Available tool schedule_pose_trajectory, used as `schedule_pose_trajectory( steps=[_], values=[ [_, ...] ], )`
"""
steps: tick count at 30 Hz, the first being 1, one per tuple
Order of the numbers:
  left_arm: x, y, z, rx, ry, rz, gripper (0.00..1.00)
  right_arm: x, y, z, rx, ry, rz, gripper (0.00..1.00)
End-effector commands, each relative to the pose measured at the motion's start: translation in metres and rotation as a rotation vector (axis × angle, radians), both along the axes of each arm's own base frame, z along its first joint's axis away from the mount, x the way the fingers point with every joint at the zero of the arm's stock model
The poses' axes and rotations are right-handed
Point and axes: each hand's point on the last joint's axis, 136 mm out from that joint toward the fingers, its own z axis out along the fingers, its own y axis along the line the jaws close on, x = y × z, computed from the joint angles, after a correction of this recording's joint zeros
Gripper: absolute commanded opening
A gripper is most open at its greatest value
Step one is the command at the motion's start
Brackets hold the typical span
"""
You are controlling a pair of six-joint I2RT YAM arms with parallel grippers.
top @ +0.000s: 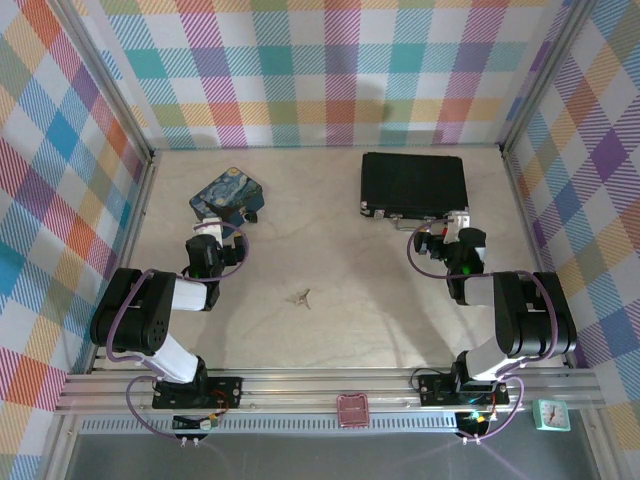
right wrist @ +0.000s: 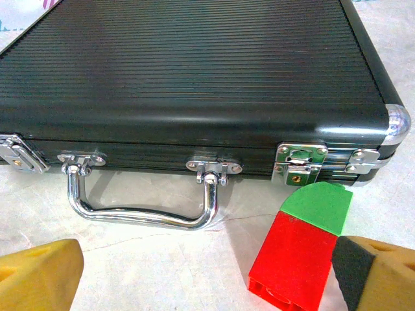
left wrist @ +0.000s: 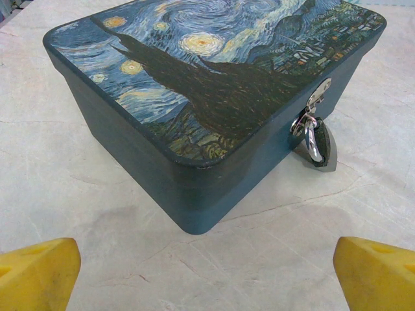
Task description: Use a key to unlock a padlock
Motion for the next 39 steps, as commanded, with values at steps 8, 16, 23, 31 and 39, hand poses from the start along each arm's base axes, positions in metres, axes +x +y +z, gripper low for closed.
schedule_pose_trajectory(
  steps=[8,16,23,31,39],
  values=[
    [0.007,0.002,0.010,-0.003,-0.030,-0.006,1.00,0.006,0.003,0.009,0.000,-0.032,0.012,0.99],
    [0.007,0.004,0.032,0.003,-0.029,0.014,1.00,0.003,-0.001,0.033,-0.006,-0.010,-0.017,0.99],
    [-0.003,0.020,0.087,-0.084,0.088,0.167,1.00,-0.014,0.008,0.078,0.158,0.102,-0.067,0.99],
    [-0.035,-0.011,0.095,-0.311,0.390,0.159,1.00,-0.066,0.076,0.063,0.376,0.471,0.048,0.99],
    [0.042,-0.008,0.113,-0.290,0.312,0.199,1.00,-0.117,0.170,0.040,0.307,0.720,0.252,0.99]
  ],
)
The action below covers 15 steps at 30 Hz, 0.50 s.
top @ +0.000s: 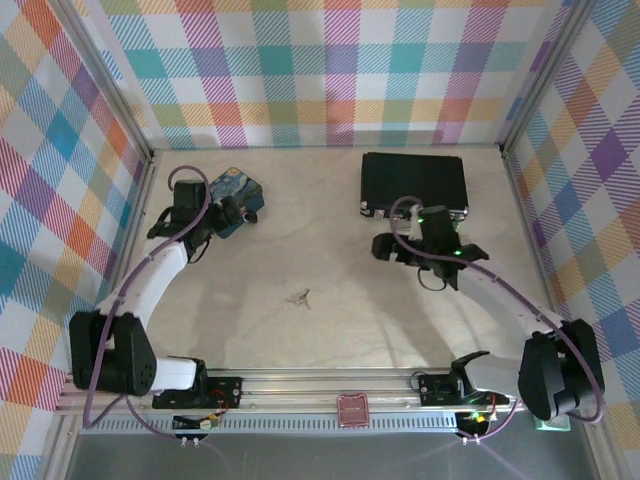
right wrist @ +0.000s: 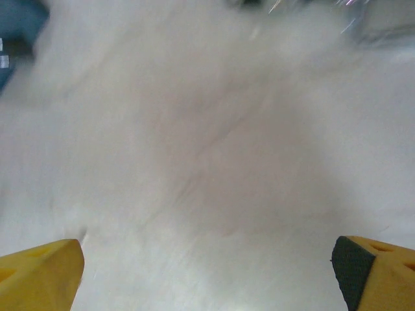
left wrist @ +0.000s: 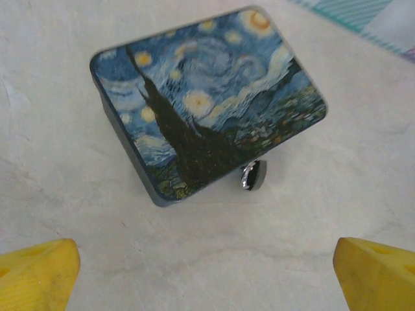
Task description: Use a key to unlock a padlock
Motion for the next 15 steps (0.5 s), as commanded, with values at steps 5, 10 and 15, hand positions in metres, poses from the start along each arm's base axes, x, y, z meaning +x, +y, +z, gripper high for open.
schedule_pose_trajectory(
  steps=[5,10,15],
  values=[
    [0.108,0.015,0.017,0.116,0.011,0.023,1.00,-0.039,0.057,-0.007,0.074,0.212,0.169,0.99],
    [0.156,0.029,-0.007,0.098,0.055,0.037,1.00,-0.036,0.066,-0.003,0.045,0.181,0.179,0.99],
    [0.179,0.033,-0.041,0.062,0.098,0.013,1.00,-0.027,0.071,0.009,0.027,0.132,0.193,0.99]
  ],
)
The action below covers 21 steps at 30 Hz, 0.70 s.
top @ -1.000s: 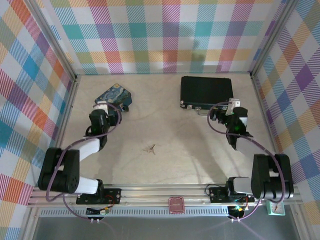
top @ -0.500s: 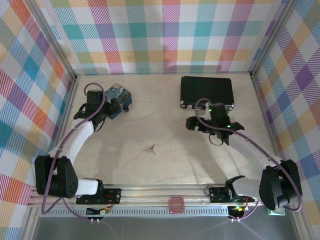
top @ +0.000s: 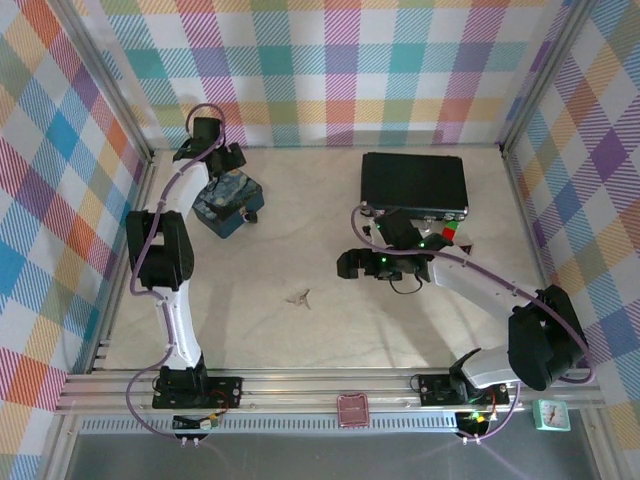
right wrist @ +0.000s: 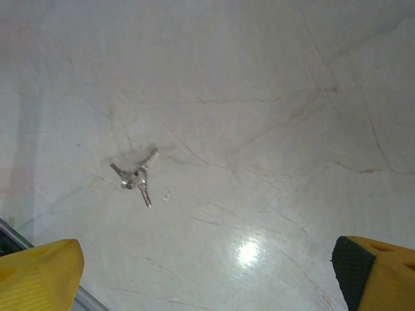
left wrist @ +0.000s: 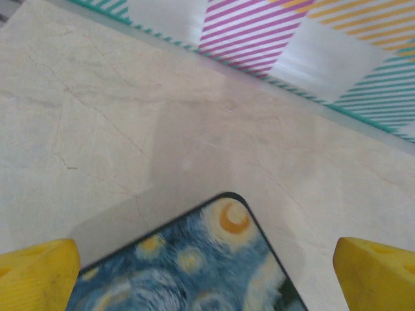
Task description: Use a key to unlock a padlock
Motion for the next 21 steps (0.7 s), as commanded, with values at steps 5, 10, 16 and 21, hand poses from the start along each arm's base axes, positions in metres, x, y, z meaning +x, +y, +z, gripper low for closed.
schedule_pose_trajectory(
  steps=[5,10,16,21],
  values=[
    [0.005,-0.021,-0.039,-0.097,0.095,-0.159,0.92,0.009,-0.007,0.003,-0.123,-0.091,0.006,0.99],
    [-0.008,-0.047,-0.047,-0.167,0.092,-0.236,0.90,0.006,-0.009,0.001,-0.139,-0.093,0.027,0.99],
    [-0.033,-0.101,-0.055,-0.244,0.037,-0.301,0.89,0.016,-0.017,-0.001,-0.203,-0.097,-0.015,0.99],
    [-0.056,-0.159,-0.068,-0.276,0.063,-0.393,0.87,0.015,-0.013,-0.009,-0.168,-0.093,-0.033,0.99]
  ],
)
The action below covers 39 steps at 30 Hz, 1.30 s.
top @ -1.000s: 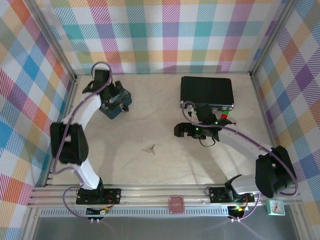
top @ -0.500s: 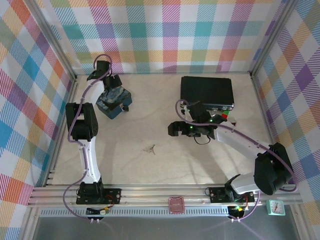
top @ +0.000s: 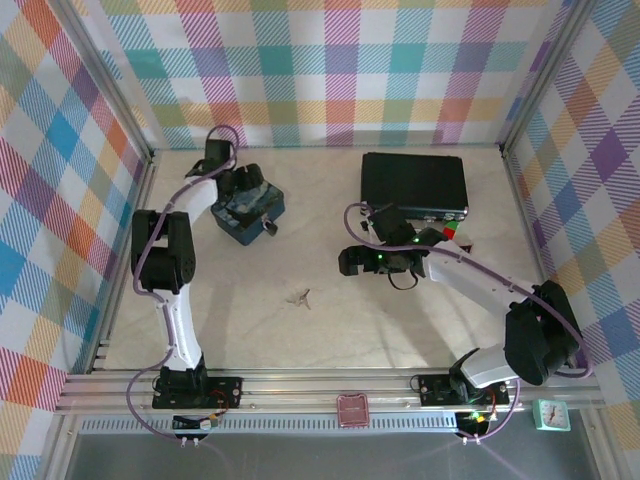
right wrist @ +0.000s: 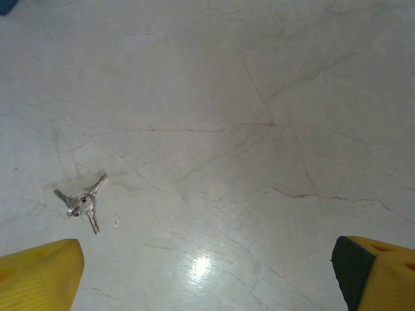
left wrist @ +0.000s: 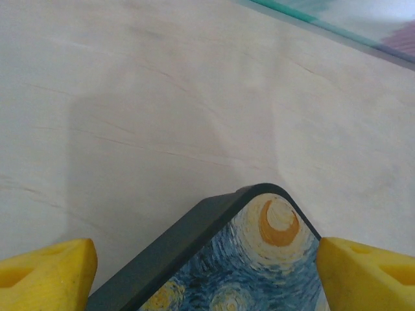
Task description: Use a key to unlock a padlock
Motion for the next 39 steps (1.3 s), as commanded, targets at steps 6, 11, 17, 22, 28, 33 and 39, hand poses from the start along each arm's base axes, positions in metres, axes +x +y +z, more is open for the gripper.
schedule_pose_trajectory(
  steps=[6,11,17,22,28,33,39],
  values=[
    [-0.054,-0.112,-0.037,-0.074,0.115,-0.222,0.86,-0.021,0.010,-0.022,0.093,0.066,0.023,0.93],
    [-0.059,-0.111,-0.018,-0.086,0.088,-0.128,0.87,-0.044,0.036,-0.031,0.170,0.092,0.090,0.82],
    [-0.052,-0.067,0.058,-0.138,-0.036,-0.001,0.90,-0.052,0.071,-0.037,0.116,0.044,0.175,0.73],
    [-0.070,-0.012,0.114,-0.213,-0.127,0.089,0.91,-0.051,0.105,-0.048,0.030,0.008,0.287,0.62],
    [-0.119,0.000,0.120,-0.250,-0.105,0.069,0.92,-0.044,0.135,-0.059,-0.063,0.008,0.339,0.49],
    [-0.154,0.002,0.097,-0.294,-0.065,0.095,0.92,-0.046,0.146,-0.071,-0.119,0.002,0.347,0.48],
    [-0.182,0.014,0.090,-0.247,-0.061,0.120,0.93,-0.050,0.145,-0.091,-0.175,0.015,0.355,0.45]
  ],
)
